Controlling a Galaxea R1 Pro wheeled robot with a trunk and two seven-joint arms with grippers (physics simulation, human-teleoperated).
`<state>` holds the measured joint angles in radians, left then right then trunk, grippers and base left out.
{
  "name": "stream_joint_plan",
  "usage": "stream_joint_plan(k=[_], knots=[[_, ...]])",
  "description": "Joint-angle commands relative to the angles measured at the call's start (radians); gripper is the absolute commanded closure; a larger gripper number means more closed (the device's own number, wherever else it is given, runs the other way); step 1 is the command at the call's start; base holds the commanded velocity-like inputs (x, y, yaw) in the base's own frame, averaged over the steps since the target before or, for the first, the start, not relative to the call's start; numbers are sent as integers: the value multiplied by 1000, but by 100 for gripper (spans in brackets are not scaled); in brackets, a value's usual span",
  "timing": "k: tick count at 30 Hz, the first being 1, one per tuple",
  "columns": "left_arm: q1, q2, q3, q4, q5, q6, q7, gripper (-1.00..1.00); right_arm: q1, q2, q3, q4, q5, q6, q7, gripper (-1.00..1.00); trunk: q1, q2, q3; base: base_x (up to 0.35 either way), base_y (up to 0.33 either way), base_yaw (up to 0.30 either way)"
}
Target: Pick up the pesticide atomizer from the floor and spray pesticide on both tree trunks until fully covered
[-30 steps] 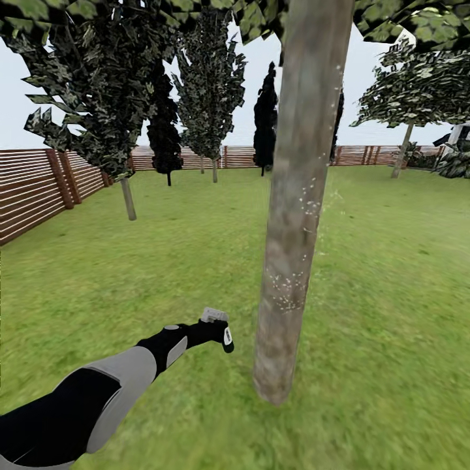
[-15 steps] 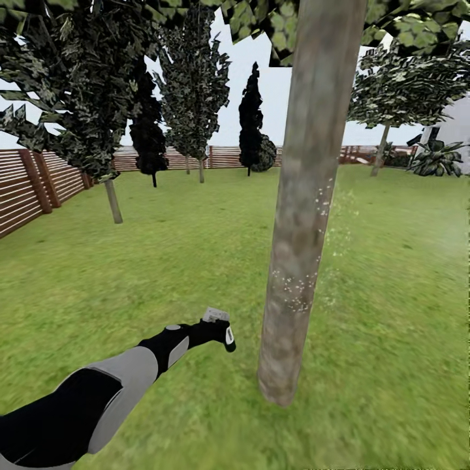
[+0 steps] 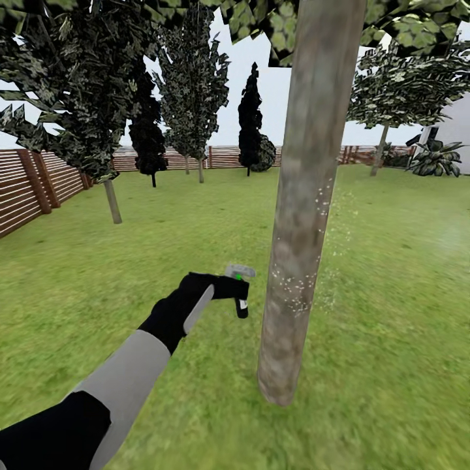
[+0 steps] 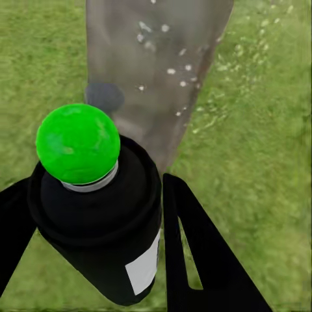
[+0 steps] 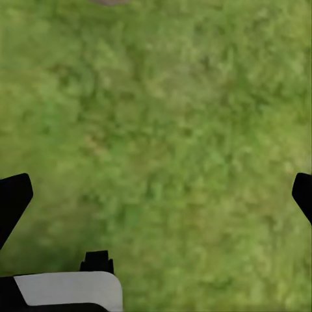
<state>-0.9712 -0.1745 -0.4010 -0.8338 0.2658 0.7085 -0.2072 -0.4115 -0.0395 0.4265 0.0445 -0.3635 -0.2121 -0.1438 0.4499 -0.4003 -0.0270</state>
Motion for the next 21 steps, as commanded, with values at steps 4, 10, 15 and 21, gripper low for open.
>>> stream_joint_plan(k=[4, 10, 15, 21], knots=[[-64, 0, -1, -38, 90, 152, 35, 100, 0, 1, 0, 0, 0, 0, 0, -100, 0, 0, 0, 0, 0, 0], [-417, 0, 1, 134, 280, 253, 47, 100, 0, 1, 0, 0, 0, 2, 0, -100, 0, 0, 0, 0, 0, 0], [-664, 0, 7, 243, 295, 267, 45, 100, 0, 0, 0, 0, 0, 3, 0, -100, 0, 0, 0, 0, 0, 0], [-859, 0, 39, 345, 349, 271, 43, 100, 0, 0, 0, 0, 0, 3, 0, -100, 0, 0, 0, 0, 0, 0]])
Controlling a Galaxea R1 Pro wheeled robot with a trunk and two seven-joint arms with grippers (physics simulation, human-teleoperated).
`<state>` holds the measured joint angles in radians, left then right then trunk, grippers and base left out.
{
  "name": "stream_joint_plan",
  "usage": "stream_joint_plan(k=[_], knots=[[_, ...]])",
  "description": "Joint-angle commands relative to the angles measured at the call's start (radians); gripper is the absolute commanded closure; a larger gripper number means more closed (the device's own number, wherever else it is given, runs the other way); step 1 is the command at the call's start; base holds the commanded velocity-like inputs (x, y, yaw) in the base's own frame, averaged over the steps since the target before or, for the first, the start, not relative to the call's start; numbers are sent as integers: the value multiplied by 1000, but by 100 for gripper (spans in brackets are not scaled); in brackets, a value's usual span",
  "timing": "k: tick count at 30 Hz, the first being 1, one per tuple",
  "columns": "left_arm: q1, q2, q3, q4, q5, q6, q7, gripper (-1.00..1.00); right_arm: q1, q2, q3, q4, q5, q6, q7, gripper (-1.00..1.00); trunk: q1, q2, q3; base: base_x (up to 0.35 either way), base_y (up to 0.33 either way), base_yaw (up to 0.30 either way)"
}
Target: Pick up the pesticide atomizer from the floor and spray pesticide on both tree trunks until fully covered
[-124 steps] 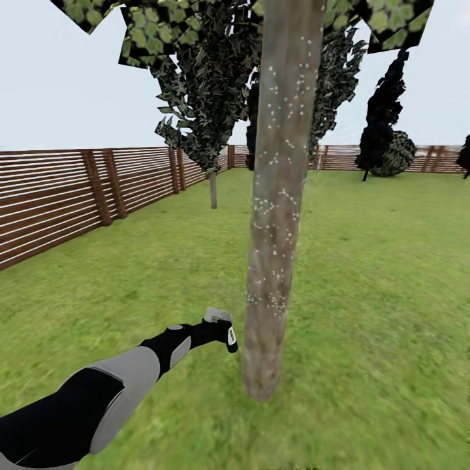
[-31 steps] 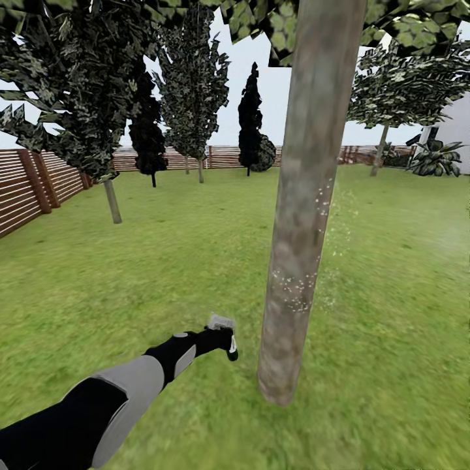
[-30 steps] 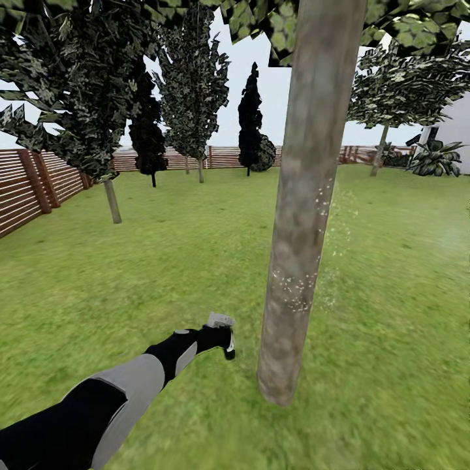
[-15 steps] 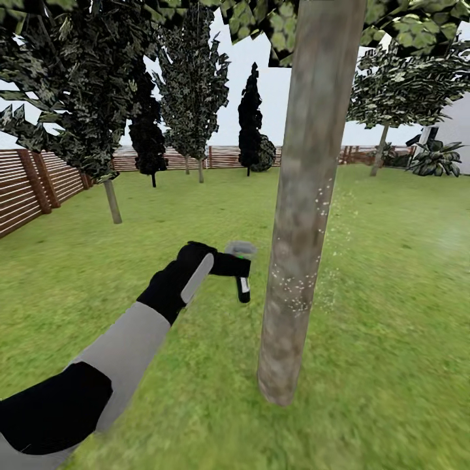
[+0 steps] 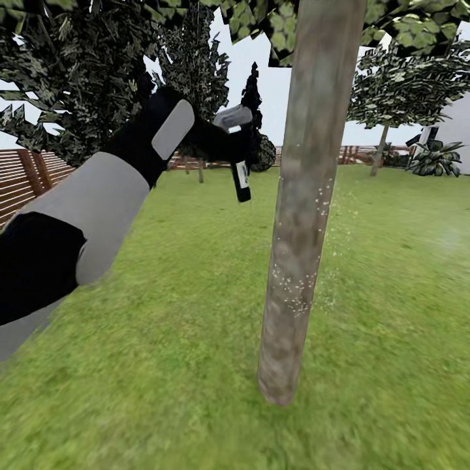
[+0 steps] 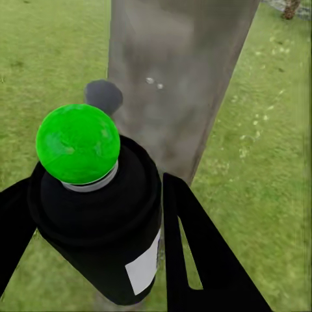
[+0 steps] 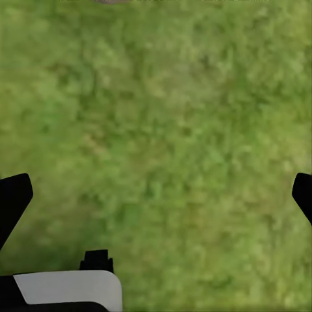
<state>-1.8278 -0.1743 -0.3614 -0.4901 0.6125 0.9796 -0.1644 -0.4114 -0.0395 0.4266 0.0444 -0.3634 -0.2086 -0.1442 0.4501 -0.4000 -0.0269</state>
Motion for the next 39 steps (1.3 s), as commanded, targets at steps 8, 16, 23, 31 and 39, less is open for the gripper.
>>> stream_joint_plan(k=[8, 16, 23, 31, 39], knots=[[-182, 0, 127, 81, 6, 13, -7, 100, 0, 0, 0, 0, 0, 0, 0, -100, 0, 0, 0, 0, 0, 0], [-185, 0, 139, 136, 5, 13, -224, 100, 0, 0, 0, 0, 0, 0, 0, -100, 0, 0, 0, 0, 0, 0], [-185, 0, 139, 310, 3, 9, -290, 100, 0, 0, 0, 0, 0, 0, 0, -100, 0, 0, 0, 0, 0, 0], [-181, 0, 138, 423, 1, -12, -287, 100, 0, 0, 0, 0, 0, 0, 0, -100, 0, 0, 0, 0, 0, 0], [-45, 0, 137, 425, -2, -36, -287, 100, 0, 0, 0, 0, 0, 0, 0, -100, 0, 0, 0, 0, 0, 0]])
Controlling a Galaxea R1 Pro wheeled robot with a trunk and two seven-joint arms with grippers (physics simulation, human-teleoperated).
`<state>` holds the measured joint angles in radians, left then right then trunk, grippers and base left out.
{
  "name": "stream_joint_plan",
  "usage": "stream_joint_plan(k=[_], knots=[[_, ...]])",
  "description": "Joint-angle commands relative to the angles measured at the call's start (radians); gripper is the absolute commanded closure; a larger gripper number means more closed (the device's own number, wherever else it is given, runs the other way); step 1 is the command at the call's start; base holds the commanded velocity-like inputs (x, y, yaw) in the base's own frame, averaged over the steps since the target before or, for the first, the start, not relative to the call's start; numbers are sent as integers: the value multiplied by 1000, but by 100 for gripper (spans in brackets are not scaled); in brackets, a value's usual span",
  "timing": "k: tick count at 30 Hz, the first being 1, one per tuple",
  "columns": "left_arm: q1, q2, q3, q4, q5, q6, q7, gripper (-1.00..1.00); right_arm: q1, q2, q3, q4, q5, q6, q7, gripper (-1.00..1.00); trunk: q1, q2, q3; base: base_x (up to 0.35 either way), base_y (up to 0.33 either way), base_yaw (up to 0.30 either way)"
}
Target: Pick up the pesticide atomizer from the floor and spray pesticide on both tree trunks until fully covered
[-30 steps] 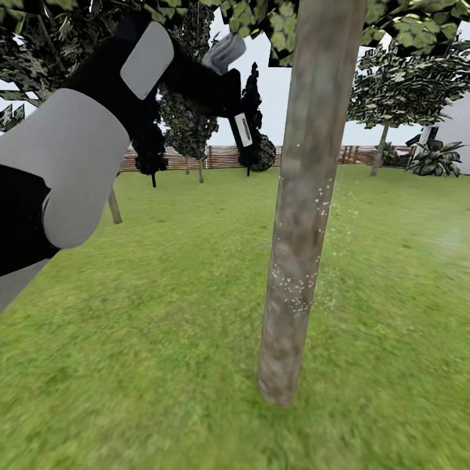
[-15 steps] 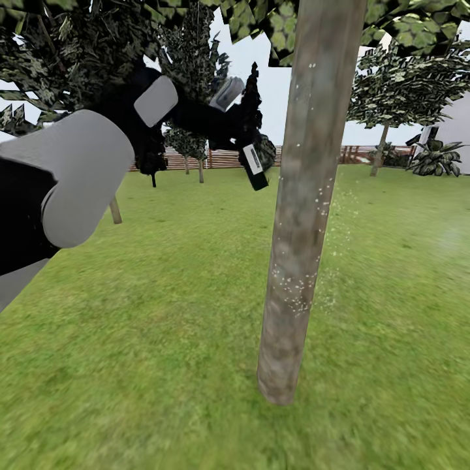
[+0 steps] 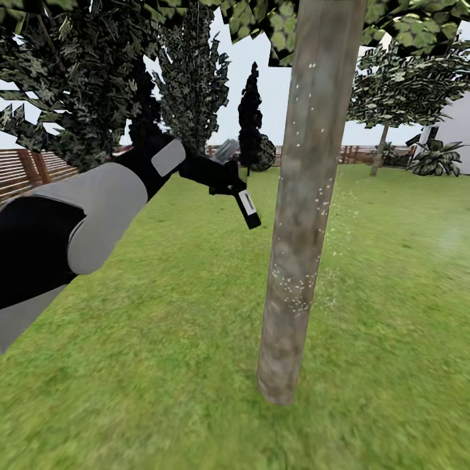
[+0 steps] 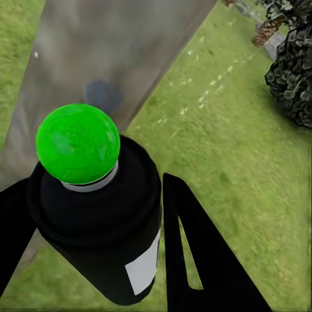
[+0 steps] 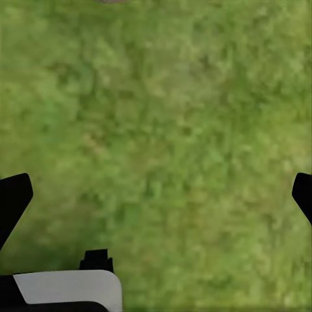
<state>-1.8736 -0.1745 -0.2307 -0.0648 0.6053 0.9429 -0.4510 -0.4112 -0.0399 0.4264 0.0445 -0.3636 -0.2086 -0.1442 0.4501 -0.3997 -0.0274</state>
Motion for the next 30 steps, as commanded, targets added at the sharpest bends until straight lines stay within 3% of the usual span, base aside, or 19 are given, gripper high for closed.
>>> stream_joint_plan(k=[1, 5, 8, 9, 10, 12, 14, 16, 17, 20, 21, 25, 27, 28, 30], knots=[[13, 0, 7, -1, 5, 0, 0, 100, 0, 0, 0, 0, 0, 0, 0, -100, 0, 0, 0, 0, 0, 0], [79, 0, 5, 0, 3, -49, 0, 100, 0, 0, 0, 0, 0, 0, 0, -100, 0, 0, 0, 0, 0, 0], [86, 0, 1, 0, -1, -55, -1, 100, -1, 0, 0, 0, 0, 0, 0, -100, 0, 0, 0, 0, 0, 0], [86, 0, -7, -1, -117, -53, -2, 100, 0, 0, 0, 0, 0, 0, 0, -100, 0, 0, 0, 0, 0, 0], [86, 0, -10, -5, -257, -53, -3, 100, 0, 0, 0, 0, 0, 0, 0, -100, 0, 0, 0, 0, 0, 0], [87, 0, -11, -9, -340, -55, -5, 100, -1, 0, 0, 0, 0, 0, 0, -100, 0, 0, 0, 0, 0, 0], [87, 0, -13, -29, -392, -89, -127, 100, 0, -1, 0, 0, 0, 0, 0, -100, 0, 0, 0, 0, 0, 0], [87, 0, -18, -48, -499, -156, -266, 100, 0, -2, 0, 0, 0, 0, 0, -100, 0, 0, 0, 0, 0, 0], [87, 0, -20, -52, -534, -170, -342, 100, 0, -3, 0, 0, 0, 0, 0, -100, 0, 0, 0, 0, 0, 0], [87, 0, -21, -101, -568, -208, -581, 100, 0, -3, 0, 0, 0, 0, -1, -100, 0, 0, 0, 0, 0, 0], [87, 0, -21, -105, -569, -211, -620, 100, 0, -3, 0, 0, 0, 0, -1, -100, 0, 0, 0, 0, 0, 0], [87, 0, -21, -107, -572, -218, -695, 100, 0, -3, 0, 0, 0, 0, -1, -100, 0, 0, 0, 0, 0, 0], [87, 0, -66, -102, -585, -245, -720, 100, 0, -3, 0, 0, 0, 0, -1, -100, 0, 0, 0, 0, 0, 0], [98, 0, -112, -102, -590, -250, -724, 100, 0, -3, 0, 0, 0, 0, -1, -100, 0, 0, 0, 0, 0, 0], [125, 0, -148, -101, -593, -255, -727, 100, 0, -3, 0, 0, 0, 0, 0, -100, 0, 0, 0, 0, 0, 0]])
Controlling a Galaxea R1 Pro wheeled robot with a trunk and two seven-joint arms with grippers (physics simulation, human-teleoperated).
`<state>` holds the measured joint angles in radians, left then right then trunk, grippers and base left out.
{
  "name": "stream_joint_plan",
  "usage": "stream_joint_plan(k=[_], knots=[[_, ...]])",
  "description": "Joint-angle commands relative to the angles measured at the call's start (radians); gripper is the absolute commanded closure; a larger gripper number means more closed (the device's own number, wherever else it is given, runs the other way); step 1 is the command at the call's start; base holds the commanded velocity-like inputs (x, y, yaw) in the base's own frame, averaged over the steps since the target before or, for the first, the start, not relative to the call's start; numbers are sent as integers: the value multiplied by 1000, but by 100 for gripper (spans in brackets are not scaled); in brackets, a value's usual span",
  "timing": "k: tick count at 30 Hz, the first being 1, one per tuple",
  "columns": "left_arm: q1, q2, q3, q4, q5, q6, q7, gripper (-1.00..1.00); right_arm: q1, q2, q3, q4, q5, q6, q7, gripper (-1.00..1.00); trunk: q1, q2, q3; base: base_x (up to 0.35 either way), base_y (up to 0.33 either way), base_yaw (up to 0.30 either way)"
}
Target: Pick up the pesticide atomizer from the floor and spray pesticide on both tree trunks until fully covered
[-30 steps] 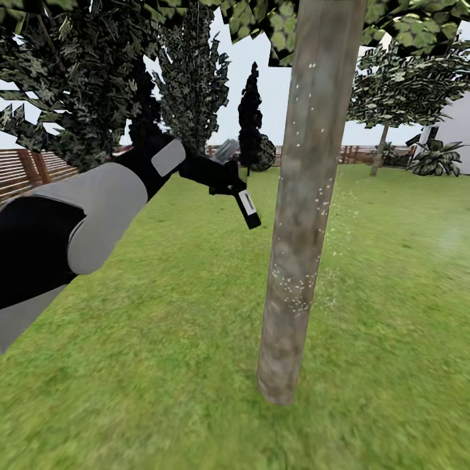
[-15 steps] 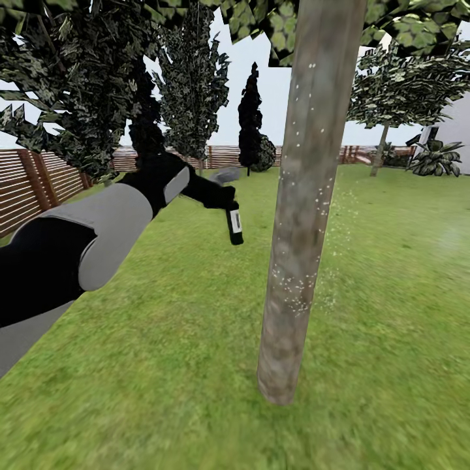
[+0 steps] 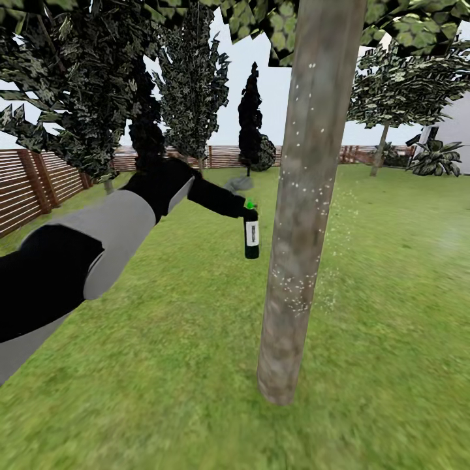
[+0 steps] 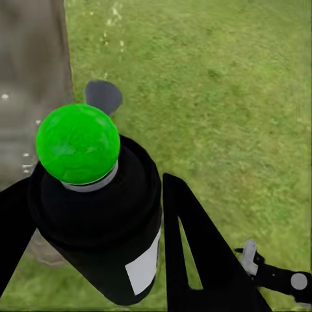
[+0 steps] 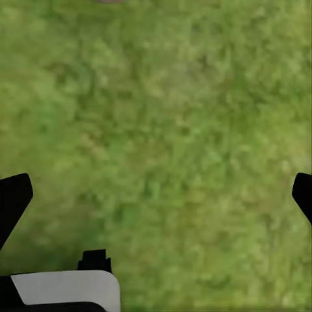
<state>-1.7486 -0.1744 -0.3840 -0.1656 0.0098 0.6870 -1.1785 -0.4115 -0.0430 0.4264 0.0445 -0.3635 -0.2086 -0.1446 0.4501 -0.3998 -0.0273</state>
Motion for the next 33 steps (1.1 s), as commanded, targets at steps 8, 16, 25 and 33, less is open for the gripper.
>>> stream_joint_plan(k=[8, 16, 25, 33], knots=[[121, 0, -41, 0, -2, -63, 0, 100, 0, 0, 0, 0, 0, 0, 0, -100, 0, 0, 0, 0, 0, 0], [294, 0, -143, 0, -1, -182, 110, 100, 0, 0, 0, 0, 0, 0, 0, -100, 0, 0, 0, 0, 0, 0], [442, 0, -145, 28, -2, -295, 223, 100, 0, 0, 0, 0, 0, 0, 0, -100, 0, 0, 0, 0, 0, 0], [482, 0, -144, -55, 37, -340, 273, 100, 0, 0, 0, 0, 0, -5, 0, -100, 0, 0, 0, 0, 0, 0]])
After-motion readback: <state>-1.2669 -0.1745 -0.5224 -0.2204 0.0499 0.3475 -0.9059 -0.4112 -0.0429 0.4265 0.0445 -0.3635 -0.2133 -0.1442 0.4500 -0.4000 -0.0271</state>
